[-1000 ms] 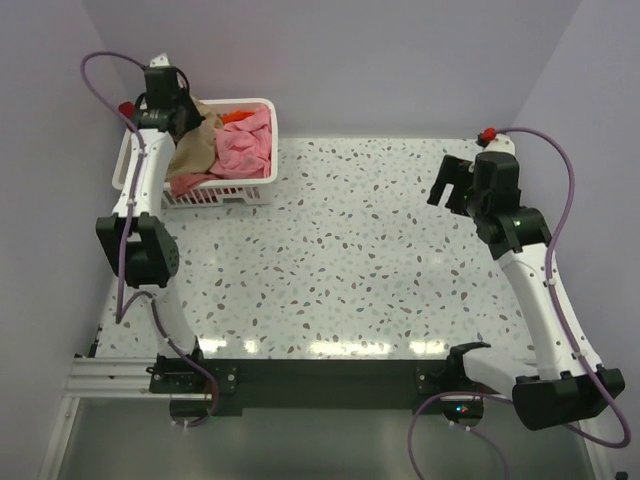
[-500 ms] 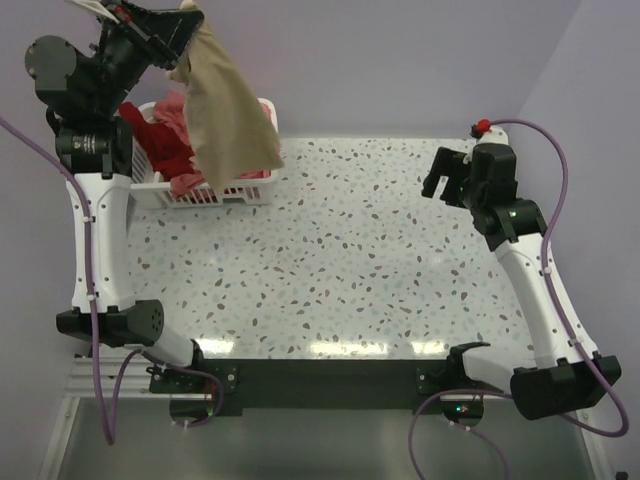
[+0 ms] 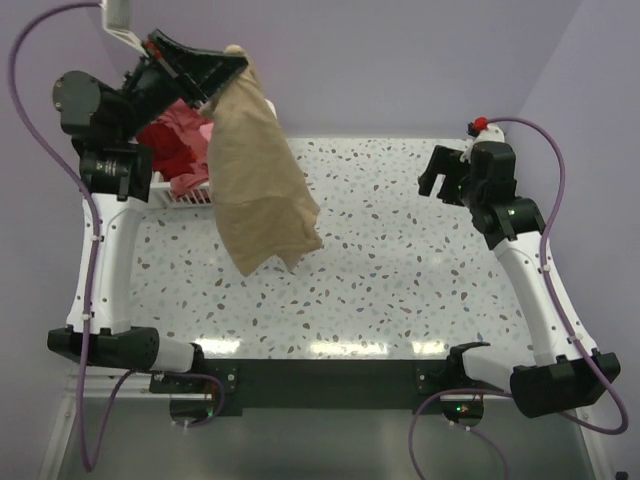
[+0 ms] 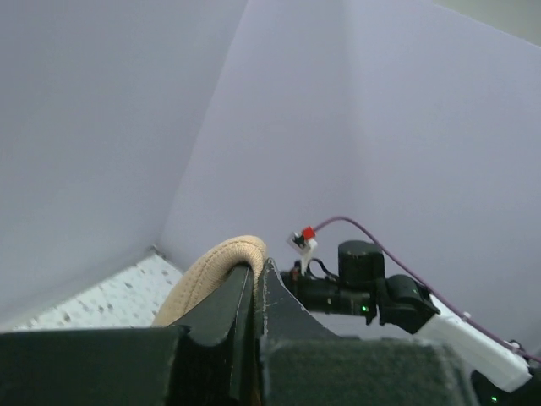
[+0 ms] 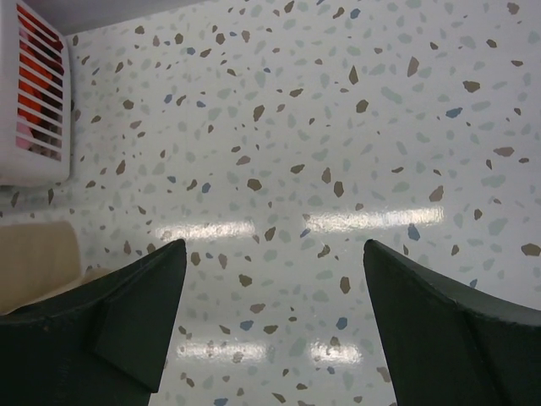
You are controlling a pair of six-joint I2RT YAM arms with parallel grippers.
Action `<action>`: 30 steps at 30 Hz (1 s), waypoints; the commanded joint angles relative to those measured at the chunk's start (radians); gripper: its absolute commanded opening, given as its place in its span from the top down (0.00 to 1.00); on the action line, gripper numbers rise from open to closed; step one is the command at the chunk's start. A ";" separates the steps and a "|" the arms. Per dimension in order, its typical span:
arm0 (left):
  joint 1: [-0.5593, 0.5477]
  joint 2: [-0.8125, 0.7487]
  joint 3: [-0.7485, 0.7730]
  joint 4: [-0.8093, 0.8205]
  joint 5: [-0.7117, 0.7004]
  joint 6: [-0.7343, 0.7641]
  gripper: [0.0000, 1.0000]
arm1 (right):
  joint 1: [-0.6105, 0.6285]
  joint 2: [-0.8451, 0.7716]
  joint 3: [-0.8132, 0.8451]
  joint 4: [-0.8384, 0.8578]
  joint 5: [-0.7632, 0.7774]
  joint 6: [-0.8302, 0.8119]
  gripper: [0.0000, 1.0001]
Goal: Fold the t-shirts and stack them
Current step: Move the tshirt to the center of the board, then flatten the tshirt out
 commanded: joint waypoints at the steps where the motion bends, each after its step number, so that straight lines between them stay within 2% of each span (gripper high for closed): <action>1: -0.139 -0.075 -0.163 -0.230 -0.074 0.168 1.00 | 0.002 -0.026 0.000 0.014 -0.031 -0.005 0.12; 2: -0.167 -0.086 -0.213 -0.315 -0.110 0.240 1.00 | 0.002 -0.030 -0.009 0.015 -0.036 -0.005 0.12; 3: -0.191 -0.095 -0.329 -0.334 -0.160 0.266 1.00 | 0.002 -0.033 -0.017 0.014 -0.041 -0.003 0.13; 4: -0.239 -0.106 -0.382 -0.357 -0.199 0.291 0.98 | 0.002 -0.044 -0.040 0.015 -0.057 -0.005 0.14; 6: -0.291 -0.098 -0.501 -0.424 -0.301 0.366 0.81 | 0.008 -0.055 -0.066 0.015 -0.074 -0.013 0.15; 8: -0.366 -0.068 -0.551 -0.470 -0.378 0.433 0.59 | 0.018 -0.067 -0.100 0.011 -0.087 -0.029 0.17; 10: -0.405 -0.013 -0.599 -0.490 -0.449 0.457 0.42 | 0.057 -0.075 -0.133 -0.001 -0.087 -0.042 0.18; 11: -0.411 0.008 -0.600 -0.535 -0.473 0.475 0.29 | 0.073 -0.079 -0.144 -0.005 -0.087 -0.042 0.18; 14: -0.423 0.051 -0.574 -0.634 -0.598 0.510 0.14 | 0.152 -0.095 -0.193 -0.003 -0.087 -0.031 0.19; 18: -0.426 0.017 -0.611 -0.737 -0.824 0.535 0.10 | 0.244 -0.081 -0.256 0.028 -0.091 0.016 0.19; 21: -0.426 -0.027 -0.697 -0.826 -0.918 0.506 0.10 | 0.294 -0.044 -0.282 0.055 -0.091 0.047 0.20; 26: -0.426 -0.147 -0.908 -0.895 -0.975 0.403 0.11 | 0.369 0.083 -0.276 0.098 -0.131 0.056 0.20; 30: -0.426 -0.195 -1.003 -0.935 -1.003 0.345 0.12 | 0.408 0.157 -0.253 0.117 -0.153 0.066 0.21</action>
